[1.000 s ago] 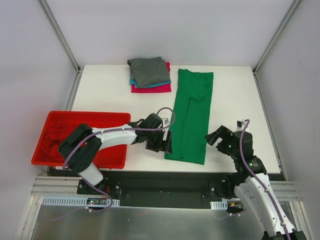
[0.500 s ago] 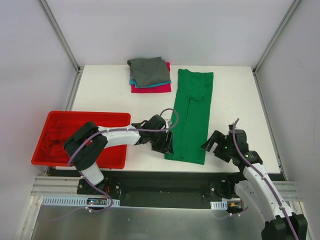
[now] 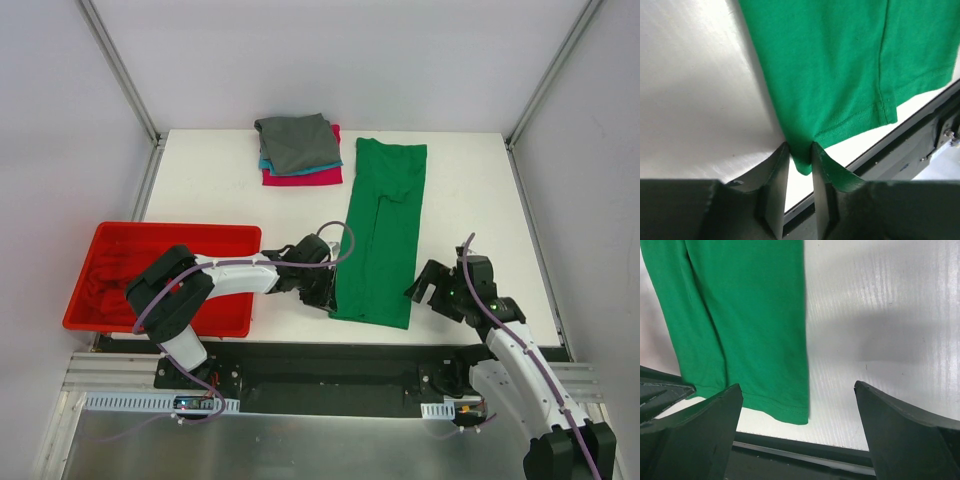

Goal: Fold and stack the t-shirts
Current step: Grab the bottom of the folded rectangular tshirt with both arms

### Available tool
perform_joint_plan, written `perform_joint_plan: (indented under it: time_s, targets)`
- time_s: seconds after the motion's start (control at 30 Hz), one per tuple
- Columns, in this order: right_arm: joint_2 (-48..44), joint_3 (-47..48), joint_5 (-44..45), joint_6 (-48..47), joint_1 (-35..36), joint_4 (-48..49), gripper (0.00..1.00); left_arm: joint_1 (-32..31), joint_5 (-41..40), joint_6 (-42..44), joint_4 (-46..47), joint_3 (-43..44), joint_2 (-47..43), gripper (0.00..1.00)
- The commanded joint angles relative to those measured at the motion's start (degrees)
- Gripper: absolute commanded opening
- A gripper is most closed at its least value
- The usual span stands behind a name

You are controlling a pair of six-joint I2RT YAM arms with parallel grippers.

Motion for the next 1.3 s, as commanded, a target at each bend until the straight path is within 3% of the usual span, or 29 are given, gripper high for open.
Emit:
perform_joint_plan:
  time_s: [0.0,0.17,0.23,0.4,0.63,0.77,0.97,1.27]
  targets:
    - [0.0,2.4,2.1,-2.3,0.0,-2.6,0.97,-0.4,-4.8,1.5,-6.0,-1.8,0.4,0.19]
    - [0.4,3.7,0.4,-3.6,0.1,-5.9,0.99,-0.4,-5.2,2.1,-6.5,-1.8,0.0,0.00]
    - [0.7,5.0,-1.3,-5.1,2.0,-8.5,0.97,-0.4,-4.4,2.1,-6.6,-1.9,-0.2,0.00]
    - [2.0,4.8,7.6,0.8,15.9,-10.7,0.97,-0.4,-4.0,1.7,-6.6,-2.6,-1.4,0.00]
    - [9.3,3.7,8.9,5.6,23.5,-4.8,0.86,-0.4,-3.4,1.2,-6.6,-2.7,-2.1,0.00]
    - [12.7,5.3,15.0,9.9,27.9,-3.3,0.79,-0.5,-3.5,1.1,-6.6,-2.8,-2.1,0.00]
    - [15.9,6.4,17.0,12.1,30.7,-4.9,0.68,-0.5,-3.4,0.9,-6.6,-2.8,-1.9,0.00]
    - [19.5,5.9,16.6,15.4,32.9,-2.1,0.61,-0.6,-3.3,1.0,-6.6,-2.8,-1.6,0.00]
